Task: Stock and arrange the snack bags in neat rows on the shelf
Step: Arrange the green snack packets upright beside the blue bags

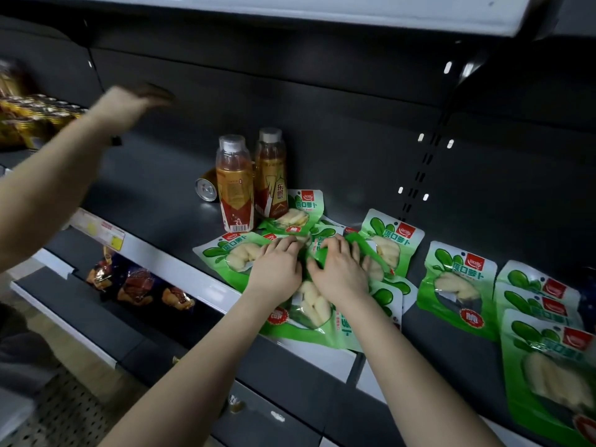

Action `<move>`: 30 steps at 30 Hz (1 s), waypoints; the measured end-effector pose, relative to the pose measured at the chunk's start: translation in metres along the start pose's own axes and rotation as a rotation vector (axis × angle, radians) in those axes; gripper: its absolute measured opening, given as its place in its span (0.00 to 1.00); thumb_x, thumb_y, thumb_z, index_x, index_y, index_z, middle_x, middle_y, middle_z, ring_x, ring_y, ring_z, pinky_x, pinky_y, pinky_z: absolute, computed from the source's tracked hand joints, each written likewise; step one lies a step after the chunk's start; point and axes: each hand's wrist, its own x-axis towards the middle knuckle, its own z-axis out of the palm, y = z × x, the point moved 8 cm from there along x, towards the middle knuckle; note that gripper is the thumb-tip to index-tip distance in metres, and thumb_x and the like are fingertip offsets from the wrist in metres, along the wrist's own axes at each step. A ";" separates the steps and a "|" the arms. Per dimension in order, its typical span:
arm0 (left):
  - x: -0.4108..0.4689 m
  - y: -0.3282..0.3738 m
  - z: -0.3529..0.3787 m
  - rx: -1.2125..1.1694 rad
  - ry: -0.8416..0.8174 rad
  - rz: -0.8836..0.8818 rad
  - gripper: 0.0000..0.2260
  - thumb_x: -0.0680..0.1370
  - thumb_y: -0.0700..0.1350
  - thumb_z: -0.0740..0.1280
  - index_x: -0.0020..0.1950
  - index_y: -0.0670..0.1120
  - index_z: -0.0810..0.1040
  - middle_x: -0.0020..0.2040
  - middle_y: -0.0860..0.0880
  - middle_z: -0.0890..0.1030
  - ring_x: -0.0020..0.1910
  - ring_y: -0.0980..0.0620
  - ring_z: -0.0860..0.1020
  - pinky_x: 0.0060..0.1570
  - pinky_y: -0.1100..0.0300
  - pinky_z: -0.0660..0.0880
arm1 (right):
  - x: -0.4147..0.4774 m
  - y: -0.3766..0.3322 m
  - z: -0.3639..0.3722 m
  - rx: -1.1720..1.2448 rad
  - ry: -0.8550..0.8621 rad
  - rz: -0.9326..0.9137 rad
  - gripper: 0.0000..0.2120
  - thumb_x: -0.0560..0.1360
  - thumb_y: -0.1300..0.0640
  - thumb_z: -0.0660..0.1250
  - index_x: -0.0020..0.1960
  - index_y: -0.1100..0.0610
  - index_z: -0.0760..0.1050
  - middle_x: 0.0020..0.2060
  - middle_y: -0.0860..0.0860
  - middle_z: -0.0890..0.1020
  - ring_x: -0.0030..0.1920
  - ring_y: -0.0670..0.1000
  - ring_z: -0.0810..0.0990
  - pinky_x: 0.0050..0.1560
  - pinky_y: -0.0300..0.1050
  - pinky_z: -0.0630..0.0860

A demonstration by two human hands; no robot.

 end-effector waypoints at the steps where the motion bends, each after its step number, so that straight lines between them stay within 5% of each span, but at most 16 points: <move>1: 0.000 0.001 -0.001 0.001 0.002 0.001 0.21 0.78 0.44 0.56 0.72 0.46 0.66 0.71 0.49 0.67 0.71 0.46 0.63 0.70 0.54 0.57 | 0.000 0.001 -0.002 0.012 0.018 0.011 0.19 0.78 0.44 0.56 0.65 0.51 0.64 0.73 0.50 0.62 0.75 0.59 0.54 0.72 0.63 0.52; 10: 0.002 -0.001 -0.005 -0.041 -0.013 -0.021 0.19 0.77 0.43 0.57 0.68 0.46 0.69 0.67 0.47 0.71 0.64 0.44 0.68 0.64 0.53 0.64 | 0.015 -0.001 -0.011 -0.032 -0.065 0.018 0.15 0.78 0.46 0.57 0.62 0.51 0.67 0.66 0.53 0.69 0.70 0.57 0.62 0.69 0.63 0.57; 15: 0.021 -0.021 -0.017 -0.267 -0.051 -0.095 0.19 0.77 0.41 0.58 0.68 0.48 0.70 0.65 0.46 0.73 0.63 0.43 0.71 0.60 0.51 0.72 | 0.043 -0.015 -0.019 0.057 -0.011 -0.025 0.23 0.78 0.49 0.60 0.70 0.55 0.63 0.68 0.57 0.70 0.70 0.57 0.66 0.72 0.57 0.57; 23: 0.025 -0.030 -0.009 -0.061 -0.044 -0.091 0.18 0.80 0.47 0.54 0.69 0.47 0.65 0.63 0.45 0.71 0.63 0.44 0.69 0.62 0.50 0.65 | 0.082 -0.035 0.005 0.083 -0.101 0.076 0.20 0.77 0.44 0.61 0.66 0.52 0.70 0.62 0.58 0.77 0.63 0.60 0.74 0.64 0.54 0.69; 30: 0.027 -0.031 -0.008 -0.065 -0.022 -0.079 0.17 0.79 0.48 0.54 0.67 0.48 0.66 0.62 0.45 0.70 0.61 0.44 0.67 0.60 0.50 0.64 | 0.092 -0.021 -0.006 0.401 0.108 0.288 0.17 0.74 0.66 0.63 0.56 0.50 0.81 0.57 0.52 0.82 0.56 0.54 0.79 0.53 0.38 0.73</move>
